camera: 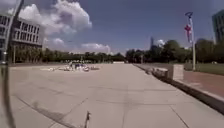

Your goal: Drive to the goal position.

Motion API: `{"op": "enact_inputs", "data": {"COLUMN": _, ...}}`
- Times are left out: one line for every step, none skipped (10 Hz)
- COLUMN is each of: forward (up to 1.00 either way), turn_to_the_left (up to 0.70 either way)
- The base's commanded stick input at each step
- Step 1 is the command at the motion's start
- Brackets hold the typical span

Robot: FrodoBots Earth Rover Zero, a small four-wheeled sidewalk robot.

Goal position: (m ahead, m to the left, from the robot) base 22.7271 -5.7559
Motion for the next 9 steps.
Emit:
{"op": "enact_inputs", "data": {"forward": 0.85, "turn_to_the_left": 0.0}}
{"op": "enact_inputs", "data": {"forward": 0.85, "turn_to_the_left": 0.0}}
{"op": "enact_inputs", "data": {"forward": 0.85, "turn_to_the_left": 0.0}}
{"op": "enact_inputs", "data": {"forward": 0.85, "turn_to_the_left": 0.0}}
{"op": "enact_inputs", "data": {"forward": 0.85, "turn_to_the_left": 0.0}}
{"op": "enact_inputs", "data": {"forward": 0.85, "turn_to_the_left": -0.13}}
{"op": "enact_inputs", "data": {"forward": 0.85, "turn_to_the_left": -0.26}}
{"op": "enact_inputs", "data": {"forward": 0.85, "turn_to_the_left": -0.33}}
{"op": "enact_inputs", "data": {"forward": 0.85, "turn_to_the_left": -0.26}}
